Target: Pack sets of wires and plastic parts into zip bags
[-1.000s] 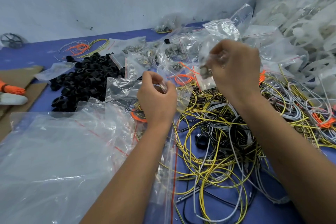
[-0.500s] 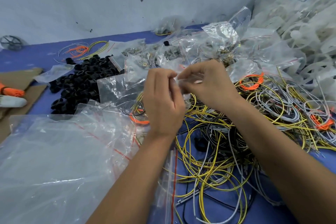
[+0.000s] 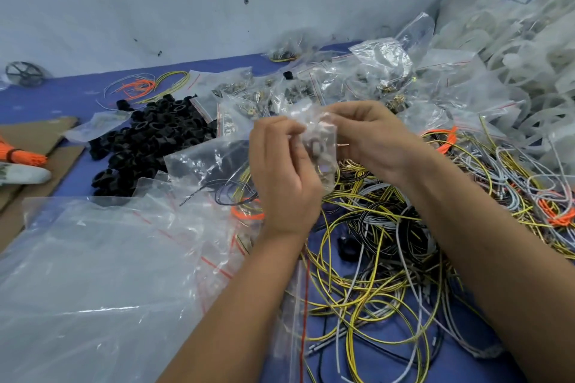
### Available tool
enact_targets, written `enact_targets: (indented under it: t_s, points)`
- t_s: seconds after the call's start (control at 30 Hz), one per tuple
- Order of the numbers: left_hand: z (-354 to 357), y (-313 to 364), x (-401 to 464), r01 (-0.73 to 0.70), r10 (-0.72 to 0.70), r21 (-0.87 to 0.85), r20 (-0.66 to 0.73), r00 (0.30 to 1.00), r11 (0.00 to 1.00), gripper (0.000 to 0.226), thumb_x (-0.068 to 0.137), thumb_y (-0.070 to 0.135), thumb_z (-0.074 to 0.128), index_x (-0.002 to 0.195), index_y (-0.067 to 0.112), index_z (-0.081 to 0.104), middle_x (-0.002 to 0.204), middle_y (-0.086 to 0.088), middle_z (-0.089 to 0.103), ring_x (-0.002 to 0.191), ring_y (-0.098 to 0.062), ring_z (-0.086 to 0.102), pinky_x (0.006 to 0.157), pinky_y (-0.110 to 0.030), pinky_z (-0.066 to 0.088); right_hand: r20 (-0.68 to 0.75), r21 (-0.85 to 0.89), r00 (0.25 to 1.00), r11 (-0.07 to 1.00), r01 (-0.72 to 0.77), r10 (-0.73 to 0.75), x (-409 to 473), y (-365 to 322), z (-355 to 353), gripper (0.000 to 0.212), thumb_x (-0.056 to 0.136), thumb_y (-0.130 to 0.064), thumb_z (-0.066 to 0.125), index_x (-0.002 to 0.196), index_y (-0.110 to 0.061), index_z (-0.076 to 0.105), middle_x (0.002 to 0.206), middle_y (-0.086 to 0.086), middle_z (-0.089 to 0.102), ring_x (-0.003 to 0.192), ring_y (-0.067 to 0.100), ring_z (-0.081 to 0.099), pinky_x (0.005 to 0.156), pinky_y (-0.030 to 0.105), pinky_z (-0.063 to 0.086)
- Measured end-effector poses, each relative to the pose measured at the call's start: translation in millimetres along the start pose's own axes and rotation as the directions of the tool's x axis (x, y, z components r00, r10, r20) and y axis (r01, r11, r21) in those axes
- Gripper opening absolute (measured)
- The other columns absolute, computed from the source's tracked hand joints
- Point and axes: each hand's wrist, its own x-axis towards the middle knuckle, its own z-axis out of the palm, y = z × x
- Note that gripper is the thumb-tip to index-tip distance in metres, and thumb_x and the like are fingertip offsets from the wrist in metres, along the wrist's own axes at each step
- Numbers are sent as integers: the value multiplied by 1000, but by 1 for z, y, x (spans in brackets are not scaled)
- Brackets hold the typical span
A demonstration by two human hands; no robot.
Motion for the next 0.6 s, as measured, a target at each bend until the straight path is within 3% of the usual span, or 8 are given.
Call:
enact_targets:
  t_s: [0.07, 0.13, 0.2, 0.27, 0.37, 0.47, 0.53, 0.6]
  points:
    - [-1, -5, 2, 120, -120, -13, -63, 991, 993, 16, 92, -11, 54, 95, 3, 60, 96, -7, 56, 88, -22, 55, 77, -35, 46, -8, 149, 1000, 989, -16, 18, -1, 5, 3, 23, 103, -4, 51, 117, 1, 69, 104, 15, 73, 94, 27, 71, 89, 41, 62]
    - [-1, -8, 3, 194, -196, -28, -104, 975, 981, 18, 92, -11, 55, 97, 5, 59, 96, -6, 57, 86, -23, 56, 74, -38, 48, 62, 132, 997, 990, -56, 48, -3, 8, 9, 25, 104, -2, 48, 122, -2, 67, 114, 14, 72, 107, 29, 70, 98, 47, 58]
    - [-1, -10, 3, 194, -196, -25, -95, 976, 981, 15, 94, -9, 55, 98, 5, 60, 97, -5, 57, 87, -22, 57, 75, -37, 49, 116, 57, 987, 992, -114, 107, -5, 11, 13, 24, 105, -2, 47, 118, -4, 68, 113, 12, 71, 107, 28, 69, 98, 55, 56]
    - [-1, -9, 2, 151, -151, -6, -38, 988, 989, 13, 94, -9, 56, 96, 3, 60, 96, -5, 57, 87, -20, 55, 77, -34, 47, 165, -51, 971, 985, -167, 173, -5, 11, 14, 25, 106, -2, 46, 108, -5, 70, 97, 10, 71, 92, 23, 69, 91, 52, 59]
    - [0, -3, 2, 7, -8, 8, 69, 998, 1000, 14, 90, -14, 55, 92, -1, 61, 95, -6, 55, 89, -17, 51, 82, -20, 39, 259, -305, 941, 943, -133, 217, -4, 8, 16, 23, 103, 7, 44, 96, 5, 66, 78, 13, 61, 74, 21, 60, 70, 31, 59]
    - [3, 4, 0, -115, 117, -24, 171, 978, 993, 16, 86, -18, 53, 91, -5, 62, 96, -14, 55, 90, -24, 52, 84, -21, 38, 220, -431, 951, 896, -103, 215, -1, 7, 16, 39, 92, 18, 42, 74, -12, 60, 59, -7, 58, 54, 5, 56, 52, 21, 47]
    - [3, 8, -1, -152, 156, -37, 186, 970, 988, 17, 87, -15, 50, 92, -6, 64, 98, -17, 55, 90, -26, 52, 84, -23, 40, 204, -393, 956, 912, -117, 211, 2, 8, 14, 33, 87, 16, 40, 72, -9, 56, 56, -2, 54, 48, 8, 52, 44, 21, 43]
    - [3, 11, 0, -161, 168, -50, 184, 968, 986, 18, 89, -13, 48, 93, -6, 65, 100, -19, 55, 91, -26, 53, 85, -23, 41, 175, -229, 952, 951, -207, 249, 5, 6, 12, 32, 89, 10, 40, 68, -9, 55, 52, 2, 50, 41, 10, 47, 38, 19, 37]
